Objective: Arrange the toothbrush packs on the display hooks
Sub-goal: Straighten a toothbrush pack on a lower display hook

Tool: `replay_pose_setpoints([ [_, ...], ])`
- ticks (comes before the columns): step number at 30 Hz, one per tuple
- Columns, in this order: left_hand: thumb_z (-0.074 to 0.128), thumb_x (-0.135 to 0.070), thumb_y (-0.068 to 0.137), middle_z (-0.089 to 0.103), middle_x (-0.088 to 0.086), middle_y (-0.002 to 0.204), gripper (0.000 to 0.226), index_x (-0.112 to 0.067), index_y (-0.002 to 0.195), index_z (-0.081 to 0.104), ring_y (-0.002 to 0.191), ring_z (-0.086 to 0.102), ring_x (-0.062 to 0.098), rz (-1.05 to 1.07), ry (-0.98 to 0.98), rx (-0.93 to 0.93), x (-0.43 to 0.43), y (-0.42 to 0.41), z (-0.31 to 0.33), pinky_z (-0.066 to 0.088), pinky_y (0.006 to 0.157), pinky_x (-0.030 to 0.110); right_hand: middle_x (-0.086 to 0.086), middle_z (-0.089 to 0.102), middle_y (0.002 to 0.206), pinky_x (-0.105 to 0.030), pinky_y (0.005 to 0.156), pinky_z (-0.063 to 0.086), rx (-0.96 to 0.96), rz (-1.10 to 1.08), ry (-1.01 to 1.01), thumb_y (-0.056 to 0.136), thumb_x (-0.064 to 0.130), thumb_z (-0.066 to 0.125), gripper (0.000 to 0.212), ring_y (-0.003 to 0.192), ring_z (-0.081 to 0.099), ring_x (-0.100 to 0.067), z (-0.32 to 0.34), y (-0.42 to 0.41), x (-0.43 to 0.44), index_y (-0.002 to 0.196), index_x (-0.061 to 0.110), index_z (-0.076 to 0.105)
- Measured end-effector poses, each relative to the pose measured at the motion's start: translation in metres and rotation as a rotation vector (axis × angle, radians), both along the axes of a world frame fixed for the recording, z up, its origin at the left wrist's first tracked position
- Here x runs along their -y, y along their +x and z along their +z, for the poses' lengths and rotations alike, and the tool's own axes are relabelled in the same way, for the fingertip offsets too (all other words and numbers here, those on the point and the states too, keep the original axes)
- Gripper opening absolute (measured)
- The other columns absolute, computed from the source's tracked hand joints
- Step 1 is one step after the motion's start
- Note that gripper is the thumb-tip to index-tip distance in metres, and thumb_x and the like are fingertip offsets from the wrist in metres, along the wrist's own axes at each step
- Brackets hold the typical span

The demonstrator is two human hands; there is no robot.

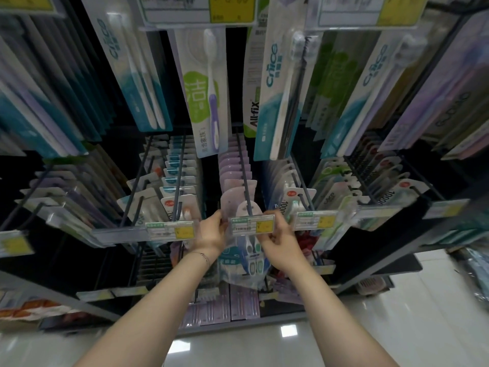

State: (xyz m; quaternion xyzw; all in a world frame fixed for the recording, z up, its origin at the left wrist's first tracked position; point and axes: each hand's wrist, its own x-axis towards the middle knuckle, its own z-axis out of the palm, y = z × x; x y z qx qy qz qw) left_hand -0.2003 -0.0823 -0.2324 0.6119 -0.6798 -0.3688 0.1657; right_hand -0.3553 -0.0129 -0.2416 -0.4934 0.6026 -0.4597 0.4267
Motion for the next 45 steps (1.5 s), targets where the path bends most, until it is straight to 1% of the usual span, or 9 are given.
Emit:
replay_pose_setpoints([
  [2, 0.052, -0.015, 0.095, 0.066, 0.011, 0.109, 0.025, -0.013, 0.12, 0.053, 0.095, 0.061, 0.024, -0.007, 0.012, 0.066, 0.004, -0.001, -0.004, 0.051, 0.084, 0.038, -0.026, 0.062, 0.104, -0.059, 0.089, 0.046, 0.013, 0.0, 0.001, 0.091, 0.011, 0.06, 0.028, 0.101, 0.056, -0.046, 0.002, 0.002, -0.002, 0.105, 0.034, 0.054],
  [7, 0.055, -0.008, 0.091, 0.061, 0.009, 0.109, 0.032, -0.015, 0.121, 0.046, 0.096, 0.06, 0.026, -0.006, 0.097, 0.201, 0.003, 0.01, -0.018, 0.053, 0.078, 0.036, -0.019, 0.066, 0.106, -0.043, 0.09, 0.051, 0.033, -0.019, -0.01, 0.091, 0.005, 0.057, 0.036, 0.1, 0.06, -0.036, 0.007, 0.008, -0.009, 0.107, 0.037, 0.053],
  [12, 0.054, -0.006, 0.093, 0.066, 0.002, 0.104, 0.021, -0.016, 0.111, 0.06, 0.094, 0.064, 0.018, -0.26, 0.088, -0.114, -0.014, 0.031, -0.016, 0.054, 0.089, 0.035, -0.021, 0.066, 0.094, -0.041, 0.073, 0.051, 0.014, -0.072, -0.031, 0.091, 0.011, 0.059, 0.032, 0.074, 0.059, -0.033, 0.002, 0.011, -0.011, 0.114, 0.033, 0.054],
  [16, 0.043, -0.023, 0.101, 0.069, -0.002, 0.099, 0.018, -0.019, 0.106, 0.06, 0.083, 0.063, 0.0, -0.239, -0.009, -0.375, -0.034, 0.034, 0.006, 0.052, 0.078, 0.022, -0.011, 0.068, 0.095, -0.045, 0.072, 0.052, 0.037, -0.132, -0.065, 0.091, 0.011, 0.06, 0.026, 0.082, 0.06, -0.039, 0.004, 0.019, -0.016, 0.112, 0.026, 0.058],
  [19, 0.046, -0.027, 0.1, 0.068, -0.005, 0.1, 0.012, -0.028, 0.1, 0.058, 0.096, 0.063, 0.008, -0.236, -0.049, -0.409, -0.036, 0.034, 0.006, 0.052, 0.091, 0.036, -0.003, 0.068, 0.092, -0.038, 0.075, 0.052, 0.029, -0.152, -0.089, 0.089, 0.015, 0.063, 0.022, 0.08, 0.063, -0.024, 0.007, 0.024, -0.022, 0.109, 0.025, 0.06],
  [22, 0.048, -0.03, 0.099, 0.066, 0.0, 0.091, 0.011, -0.03, 0.092, 0.057, 0.089, 0.063, 0.017, -0.227, -0.087, -0.397, -0.041, 0.037, 0.005, 0.051, 0.084, 0.041, 0.003, 0.069, 0.104, -0.026, 0.083, 0.055, 0.09, -0.15, -0.098, 0.09, 0.017, 0.066, 0.024, 0.095, 0.066, -0.011, 0.012, 0.028, -0.03, 0.113, 0.023, 0.06],
  [26, 0.05, -0.028, 0.098, 0.063, 0.008, 0.084, 0.013, -0.027, 0.088, 0.058, 0.083, 0.06, 0.029, -0.268, -0.105, -0.439, -0.048, 0.041, 0.0, 0.049, 0.077, 0.045, 0.0, 0.069, 0.102, -0.023, 0.075, 0.055, 0.116, -0.17, -0.062, 0.089, 0.02, 0.067, 0.022, 0.089, 0.067, -0.011, 0.011, 0.03, -0.039, 0.11, 0.019, 0.06],
  [36, 0.056, -0.021, 0.096, 0.069, -0.011, 0.09, 0.012, -0.029, 0.091, 0.064, 0.087, 0.064, -0.003, -0.335, -0.038, -0.436, -0.05, 0.012, -0.015, 0.05, 0.078, 0.019, -0.017, 0.067, 0.094, -0.046, 0.073, 0.055, 0.144, -0.304, -0.032, 0.087, 0.021, 0.07, 0.019, 0.088, 0.065, -0.036, -0.009, 0.008, -0.058, 0.104, 0.016, 0.061],
  [45, 0.061, -0.02, 0.093, 0.073, -0.005, 0.094, 0.009, -0.023, 0.101, 0.063, 0.092, 0.068, 0.005, -0.389, 0.076, -0.476, -0.061, -0.055, -0.018, 0.053, 0.085, 0.024, -0.01, 0.068, 0.096, -0.038, 0.07, 0.055, 0.129, -0.283, -0.014, 0.091, 0.025, 0.065, 0.019, 0.081, 0.066, -0.022, -0.014, -0.06, -0.067, 0.109, 0.022, 0.06],
])
